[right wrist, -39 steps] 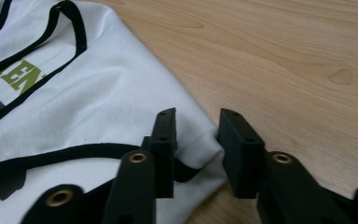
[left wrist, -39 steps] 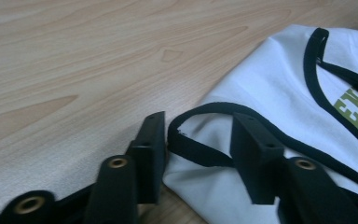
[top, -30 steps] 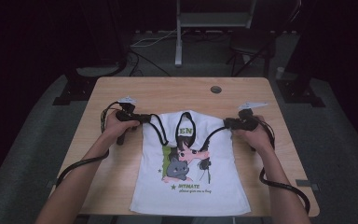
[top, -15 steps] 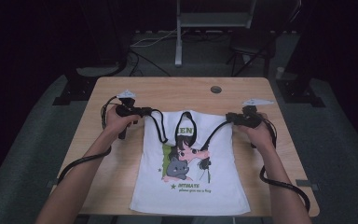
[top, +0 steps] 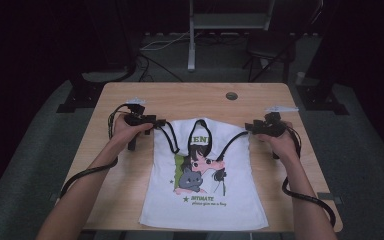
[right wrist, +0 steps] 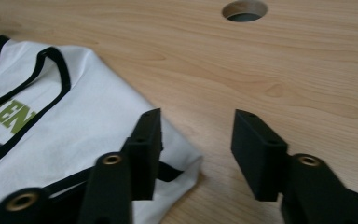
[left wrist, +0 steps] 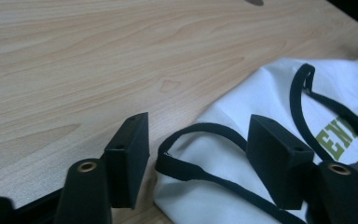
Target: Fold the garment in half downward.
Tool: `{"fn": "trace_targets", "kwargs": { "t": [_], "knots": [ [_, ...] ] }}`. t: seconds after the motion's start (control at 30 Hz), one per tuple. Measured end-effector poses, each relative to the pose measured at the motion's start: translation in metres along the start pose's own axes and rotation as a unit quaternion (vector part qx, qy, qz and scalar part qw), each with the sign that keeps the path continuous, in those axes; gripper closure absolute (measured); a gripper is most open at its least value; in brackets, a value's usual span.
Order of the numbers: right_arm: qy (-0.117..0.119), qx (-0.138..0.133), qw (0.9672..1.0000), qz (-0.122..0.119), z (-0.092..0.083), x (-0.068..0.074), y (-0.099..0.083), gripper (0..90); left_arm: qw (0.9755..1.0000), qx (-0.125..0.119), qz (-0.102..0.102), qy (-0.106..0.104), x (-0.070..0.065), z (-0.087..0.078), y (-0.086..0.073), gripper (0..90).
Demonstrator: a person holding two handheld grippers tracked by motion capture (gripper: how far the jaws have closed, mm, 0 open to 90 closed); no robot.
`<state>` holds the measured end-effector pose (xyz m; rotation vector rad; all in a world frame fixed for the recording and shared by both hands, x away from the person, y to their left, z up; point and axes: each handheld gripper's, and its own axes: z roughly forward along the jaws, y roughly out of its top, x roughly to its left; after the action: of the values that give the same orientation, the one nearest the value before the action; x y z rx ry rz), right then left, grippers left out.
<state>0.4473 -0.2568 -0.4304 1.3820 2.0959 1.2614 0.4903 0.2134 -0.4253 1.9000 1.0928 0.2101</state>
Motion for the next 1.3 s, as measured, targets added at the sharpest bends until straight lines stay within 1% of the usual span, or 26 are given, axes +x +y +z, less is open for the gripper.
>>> {"fn": "trace_targets", "kwargs": {
  "t": [0.07, 0.2, 0.27, 0.33, 0.4, 0.43, 0.5, 0.53, 0.63, 0.67, 0.7, 0.77, 0.8, 0.87, 0.97, 1.03, 1.1, 1.23, 1.3],
  "knots": [
    [0.003, 0.004, 1.0, 0.0, 0.0, -0.001, 0.0, 46.8, 1.0, 0.002, -0.007, -0.002, 0.0, 0.001, 0.0, 32.2],
    [0.012, 0.014, 0.9998, -0.004, 0.004, 0.0, -0.002, 44.9, 0.9998, 0.018, 0.003, -0.005, -0.002, 0.005, -0.003, 32.5],
    [0.016, 0.024, 0.9996, -0.008, 0.007, 0.002, -0.004, 45.1, 0.9995, 0.028, 0.01, -0.01, -0.003, 0.008, -0.005, 36.0],
    [0.016, 0.03, 0.9993, -0.013, 0.011, 0.003, -0.005, 46.9, 0.9992, 0.03, 0.022, -0.009, -0.003, 0.009, -0.006, 43.1],
    [0.022, 0.036, 0.999, -0.015, 0.013, 0.003, -0.007, 51.9, 0.9991, 0.031, 0.026, -0.016, -0.003, 0.01, -0.007, 48.3],
    [0.023, 0.038, 0.9989, -0.016, 0.014, 0.003, -0.007, 54.4, 0.999, 0.032, 0.028, -0.015, -0.003, 0.011, -0.007, 52.1],
    [0.024, 0.041, 0.9986, -0.022, 0.015, 0.003, -0.008, 59.5, 0.9985, 0.038, 0.036, -0.016, -0.002, 0.012, -0.008, 56.2],
    [0.028, 0.041, 0.9985, -0.021, 0.015, 0.003, -0.008, 63.1, 0.9984, 0.038, 0.038, -0.016, -0.002, 0.012, -0.008, 59.2],
    [0.035, 0.046, 0.9979, -0.029, 0.016, 0.004, -0.008, 75.2, 0.9981, 0.039, 0.044, -0.019, 0.001, 0.012, -0.008, 68.1],
    [0.035, 0.047, 0.9978, -0.03, 0.016, 0.005, -0.008, 77.2, 0.9982, 0.038, 0.043, -0.019, 0.001, 0.012, -0.008, 72.2],
    [0.035, 0.046, 0.9978, -0.034, 0.016, 0.005, -0.008, 79.6, 0.9982, 0.036, 0.042, -0.024, 0.002, 0.012, -0.009, 76.5],
    [0.038, 0.044, 0.9978, -0.033, 0.016, 0.005, -0.008, 81.8, 0.9985, 0.031, 0.037, -0.026, 0.003, 0.013, -0.009, 80.7],
    [0.036, 0.043, 0.9979, -0.033, 0.016, 0.005, -0.007, 82.3, 0.9984, 0.031, 0.04, -0.024, 0.003, 0.013, -0.008, 81.6],
    [0.038, 0.037, 0.9982, -0.028, 0.016, 0.005, -0.006, 82.8, 0.9988, 0.026, 0.039, -0.017, 0.004, 0.012, -0.007, 82.4],
    [0.031, 0.025, 0.999, -0.02, 0.015, 0.004, -0.003, 83.1, 0.9991, 0.011, 0.04, -0.006, 0.004, 0.01, -0.003, 82.6],
    [0.027, 0.016, 0.9994, -0.014, 0.014, 0.003, -0.002, 83.1, 0.9991, 0.003, 0.043, -0.004, 0.003, 0.009, 0.001, 82.6],
    [0.025, 0.012, 0.9995, -0.015, 0.014, 0.003, -0.001, 83.1, 0.999, -0.005, 0.045, -0.005, 0.001, 0.008, 0.003, 82.6],
    [0.02, 0.002, 0.9997, -0.016, 0.013, 0.003, 0.001, 83.1, 0.9989, -0.006, 0.046, -0.003, 0.002, 0.007, 0.003, 82.6],
    [0.011, -0.005, 0.9998, -0.017, 0.012, 0.003, 0.002, 83.2, 0.9991, -0.01, 0.041, 0.0, 0.004, 0.007, 0.003, 82.6]
  ]
}}
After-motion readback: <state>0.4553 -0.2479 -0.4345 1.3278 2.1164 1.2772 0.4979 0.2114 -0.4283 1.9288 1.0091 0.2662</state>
